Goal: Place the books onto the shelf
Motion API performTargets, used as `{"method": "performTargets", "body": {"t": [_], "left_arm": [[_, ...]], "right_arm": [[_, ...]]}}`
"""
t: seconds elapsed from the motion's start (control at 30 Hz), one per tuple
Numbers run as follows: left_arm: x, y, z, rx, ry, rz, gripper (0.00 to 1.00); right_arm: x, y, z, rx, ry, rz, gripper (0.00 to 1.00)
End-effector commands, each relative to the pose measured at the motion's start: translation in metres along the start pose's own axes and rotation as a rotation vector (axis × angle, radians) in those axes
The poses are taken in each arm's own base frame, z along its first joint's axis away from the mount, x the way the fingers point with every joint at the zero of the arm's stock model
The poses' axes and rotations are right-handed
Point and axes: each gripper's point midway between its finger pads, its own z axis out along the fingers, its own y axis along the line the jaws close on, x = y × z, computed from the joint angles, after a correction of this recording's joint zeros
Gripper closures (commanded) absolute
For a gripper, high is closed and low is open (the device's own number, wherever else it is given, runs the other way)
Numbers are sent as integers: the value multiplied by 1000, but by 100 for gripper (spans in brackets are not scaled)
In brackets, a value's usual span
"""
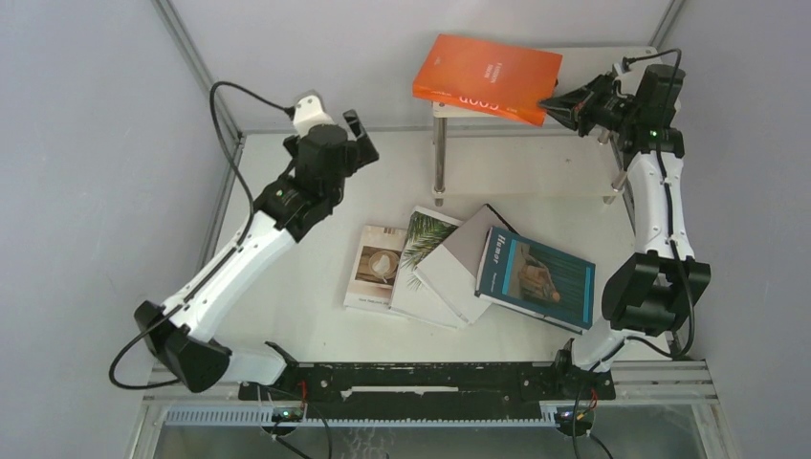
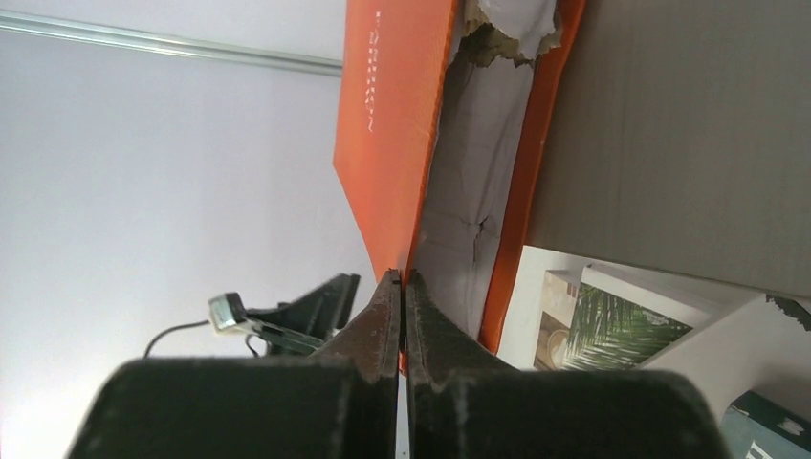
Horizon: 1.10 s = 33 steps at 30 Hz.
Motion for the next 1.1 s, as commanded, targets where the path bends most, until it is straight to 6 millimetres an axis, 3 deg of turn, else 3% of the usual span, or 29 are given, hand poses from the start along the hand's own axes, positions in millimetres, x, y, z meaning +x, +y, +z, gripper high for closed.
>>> {"method": "performTargets", "body": {"t": [0.0, 0.2, 0.3, 0.4, 0.63, 0.87, 1.07], "left_arm": [[-45, -57, 10, 140, -65, -31, 0], [-65, -110, 32, 229, -62, -61, 0], [-77, -117, 43, 218, -78, -66, 0], [-86, -121, 55, 220, -85, -108, 0], [-88, -126, 77, 269, -66, -165, 0], [-91, -134, 80, 332, -66, -169, 3], [-96, -126, 84, 324, -70, -214, 12]], "right_arm": [[7, 4, -5, -51, 23, -54, 94], [1, 0, -7, -47, 10, -56, 73], [-2, 7, -9, -61, 1, -65, 61], [-3, 14, -13, -67, -13, -87, 43], [0, 28, -24, -29, -62, -166, 41], [31, 37, -33, 151, -164, -377, 42], [58, 54, -43, 263, -259, -596, 49]]}}
